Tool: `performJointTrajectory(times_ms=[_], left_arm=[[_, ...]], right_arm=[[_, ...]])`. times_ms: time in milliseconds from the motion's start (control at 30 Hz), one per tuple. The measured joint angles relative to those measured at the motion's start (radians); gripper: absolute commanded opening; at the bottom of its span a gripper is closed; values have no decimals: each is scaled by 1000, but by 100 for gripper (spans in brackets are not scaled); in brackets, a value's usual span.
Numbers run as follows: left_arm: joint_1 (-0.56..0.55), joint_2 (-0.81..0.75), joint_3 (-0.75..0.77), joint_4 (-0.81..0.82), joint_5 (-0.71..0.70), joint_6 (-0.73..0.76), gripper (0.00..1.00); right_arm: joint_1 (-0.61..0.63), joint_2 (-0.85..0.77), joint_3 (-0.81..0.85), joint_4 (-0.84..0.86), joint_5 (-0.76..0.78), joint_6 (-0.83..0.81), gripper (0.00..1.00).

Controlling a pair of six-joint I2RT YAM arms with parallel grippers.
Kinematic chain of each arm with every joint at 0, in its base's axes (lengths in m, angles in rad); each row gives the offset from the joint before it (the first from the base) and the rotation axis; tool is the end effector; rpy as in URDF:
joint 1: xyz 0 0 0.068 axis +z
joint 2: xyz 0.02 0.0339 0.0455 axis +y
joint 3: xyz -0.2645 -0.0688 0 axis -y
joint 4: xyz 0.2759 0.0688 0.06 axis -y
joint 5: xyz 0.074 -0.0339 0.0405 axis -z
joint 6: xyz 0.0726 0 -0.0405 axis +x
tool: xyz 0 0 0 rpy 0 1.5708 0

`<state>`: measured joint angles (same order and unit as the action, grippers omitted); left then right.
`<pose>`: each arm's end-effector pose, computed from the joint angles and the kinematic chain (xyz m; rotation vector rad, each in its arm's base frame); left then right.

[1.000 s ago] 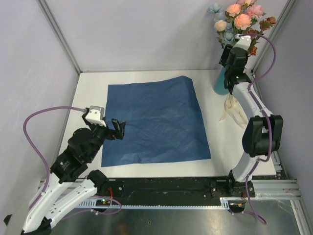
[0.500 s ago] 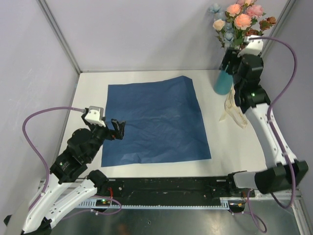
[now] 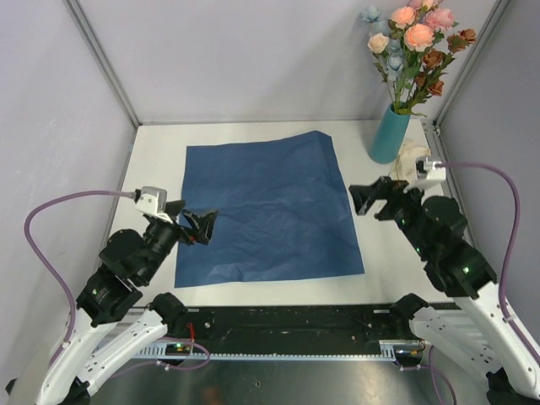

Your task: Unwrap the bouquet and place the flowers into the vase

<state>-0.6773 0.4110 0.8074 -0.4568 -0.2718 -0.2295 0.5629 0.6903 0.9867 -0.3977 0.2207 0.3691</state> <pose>0.1311 -0.0804 0.3724 0.1580 1.6424 -0.4736 0.1831 0.0968 0.4052 0.0049 1.6960 0.5180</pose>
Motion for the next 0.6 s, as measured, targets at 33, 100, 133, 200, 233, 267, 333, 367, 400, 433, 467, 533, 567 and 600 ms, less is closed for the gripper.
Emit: performJointTrajectory(times_ms=[33, 100, 133, 200, 233, 267, 333, 367, 400, 433, 467, 533, 567, 600], left_arm=[[0, -4, 0, 8, 9, -6, 100], [0, -11, 0, 20, 24, -9, 100], [0, -14, 0, 24, 31, -11, 100], [0, -22, -4, 34, 40, -14, 100], [0, -30, -13, 43, 40, -13, 100], [0, -35, -22, 51, 40, -13, 100], [0, -40, -40, 58, 38, -5, 100], [0, -39, -47, 59, 37, -2, 100], [0, -38, -54, 59, 35, 2, 100], [0, -38, -58, 58, 32, 3, 100], [0, -38, -60, 57, 28, 5, 100], [0, -39, -60, 60, 19, 6, 100], [0, -39, -60, 62, 13, 6, 100], [0, -39, -60, 63, 12, 9, 100]], right_arm=[[6, -32, -27, -23, 0, 23, 99], [12, -87, -64, -64, -3, 58, 99], [14, -118, -82, -81, -9, 74, 99], [17, -175, -117, -115, -27, 101, 99], [17, -201, -131, -126, -32, 108, 99], [17, -220, -142, -133, -35, 111, 99], [18, -253, -164, -147, -35, 117, 99], [18, -263, -170, -153, -34, 119, 99], [18, -269, -174, -159, -34, 121, 99], [18, -273, -177, -161, -33, 121, 99], [18, -275, -179, -161, -32, 123, 99], [18, -280, -180, -160, -31, 125, 99], [18, -282, -180, -159, -31, 126, 99], [18, -283, -180, -159, -31, 127, 99]])
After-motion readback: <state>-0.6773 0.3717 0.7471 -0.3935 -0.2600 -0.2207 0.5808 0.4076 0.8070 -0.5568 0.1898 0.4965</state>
